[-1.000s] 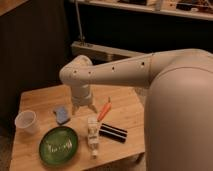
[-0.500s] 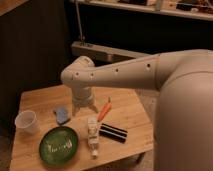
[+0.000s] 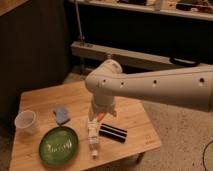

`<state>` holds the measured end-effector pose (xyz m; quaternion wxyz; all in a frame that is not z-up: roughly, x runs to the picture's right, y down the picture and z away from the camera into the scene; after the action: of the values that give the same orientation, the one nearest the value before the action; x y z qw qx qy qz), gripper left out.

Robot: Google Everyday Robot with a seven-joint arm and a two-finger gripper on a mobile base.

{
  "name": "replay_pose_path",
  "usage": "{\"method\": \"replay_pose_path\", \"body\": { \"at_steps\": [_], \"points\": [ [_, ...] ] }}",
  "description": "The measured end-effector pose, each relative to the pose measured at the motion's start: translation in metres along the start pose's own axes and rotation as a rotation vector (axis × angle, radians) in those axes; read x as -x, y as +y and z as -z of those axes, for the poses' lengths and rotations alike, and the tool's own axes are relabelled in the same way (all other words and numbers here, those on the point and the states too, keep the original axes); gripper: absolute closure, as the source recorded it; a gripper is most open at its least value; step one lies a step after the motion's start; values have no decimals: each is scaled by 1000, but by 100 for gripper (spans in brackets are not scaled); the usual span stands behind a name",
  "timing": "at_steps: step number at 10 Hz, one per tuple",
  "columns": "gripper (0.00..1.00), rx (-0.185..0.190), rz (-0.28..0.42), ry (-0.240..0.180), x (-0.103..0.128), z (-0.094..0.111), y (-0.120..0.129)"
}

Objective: Place the eraser on the white sponge

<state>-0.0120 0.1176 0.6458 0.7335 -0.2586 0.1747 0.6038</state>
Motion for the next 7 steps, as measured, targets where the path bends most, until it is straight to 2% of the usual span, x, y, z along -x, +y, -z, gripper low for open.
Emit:
{"method": "replay_pose_path", "body": {
  "at_steps": [5,6,7],
  "points": [
    [35,10,12,-2,1,-1,2],
    [35,59,57,-20,3,-5,-1],
    [35,138,116,-41,4,-13,-8]
  ]
}}
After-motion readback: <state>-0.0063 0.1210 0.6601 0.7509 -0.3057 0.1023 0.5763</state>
